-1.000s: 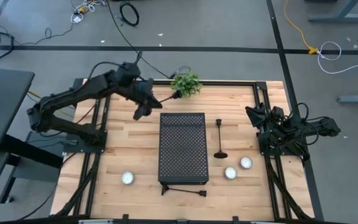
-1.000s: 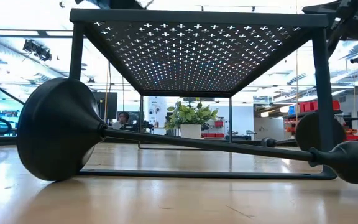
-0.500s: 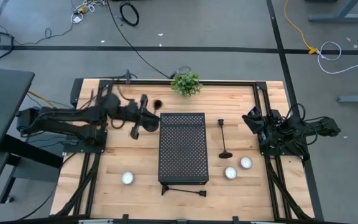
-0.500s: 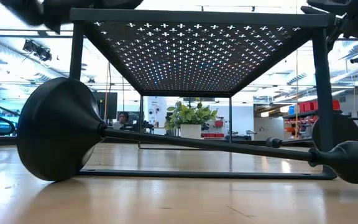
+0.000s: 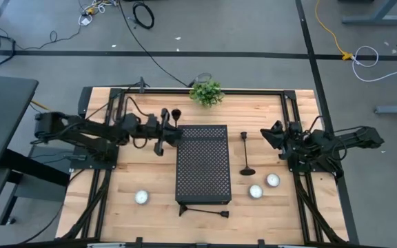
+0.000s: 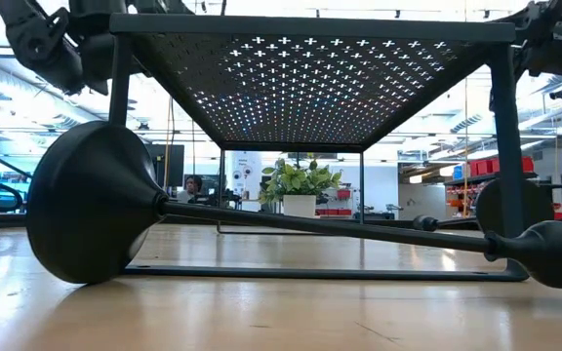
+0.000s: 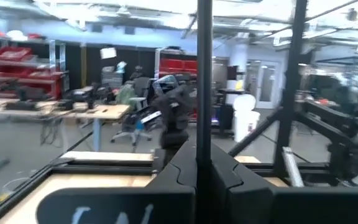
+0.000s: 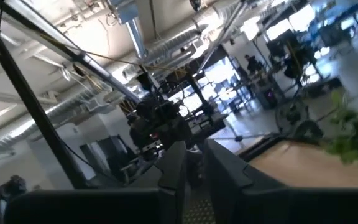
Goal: Pick & Place candle stick holders
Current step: Put the top black candle holder on the shelf
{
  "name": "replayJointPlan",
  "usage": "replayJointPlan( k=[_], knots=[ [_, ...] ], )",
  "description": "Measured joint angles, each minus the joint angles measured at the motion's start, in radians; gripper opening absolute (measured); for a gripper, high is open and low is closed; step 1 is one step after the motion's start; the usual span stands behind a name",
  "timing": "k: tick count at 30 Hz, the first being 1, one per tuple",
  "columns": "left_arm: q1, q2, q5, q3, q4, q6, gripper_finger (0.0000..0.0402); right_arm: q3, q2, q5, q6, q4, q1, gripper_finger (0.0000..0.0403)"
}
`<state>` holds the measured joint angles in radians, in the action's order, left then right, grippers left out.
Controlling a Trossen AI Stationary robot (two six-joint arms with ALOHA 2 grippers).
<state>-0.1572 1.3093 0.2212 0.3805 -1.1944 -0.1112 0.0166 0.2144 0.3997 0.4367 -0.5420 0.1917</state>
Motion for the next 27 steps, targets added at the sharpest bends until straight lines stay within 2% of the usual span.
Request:
replayJointPlan(
  k=[3, 9, 22, 27],
  knots=[
    [0.024, 0.061, -0.023, 0.0, -0.064, 0.018, 0.0005, 0.0, 0.02, 0.001, 0.053, -0.006, -0.001, 0.0057],
    [0.062, 0.155, -0.072, -0.001, -0.159, 0.027, 0.0005, 0.0, 0.025, 0.003, -0.004, -0.057, 0.0, 0.0057],
    [0.053, 0.352, -0.124, 0.0, -0.373, 0.084, 0.0005, 0.0, 0.041, 0.003, -0.008, -0.057, 0.0, 0.0057],
    [0.02, 0.363, -0.142, 0.002, -0.376, 0.117, 0.0005, 0.0, 0.041, 0.003, -0.008, -0.059, 0.0, 0.0057]
  ],
)
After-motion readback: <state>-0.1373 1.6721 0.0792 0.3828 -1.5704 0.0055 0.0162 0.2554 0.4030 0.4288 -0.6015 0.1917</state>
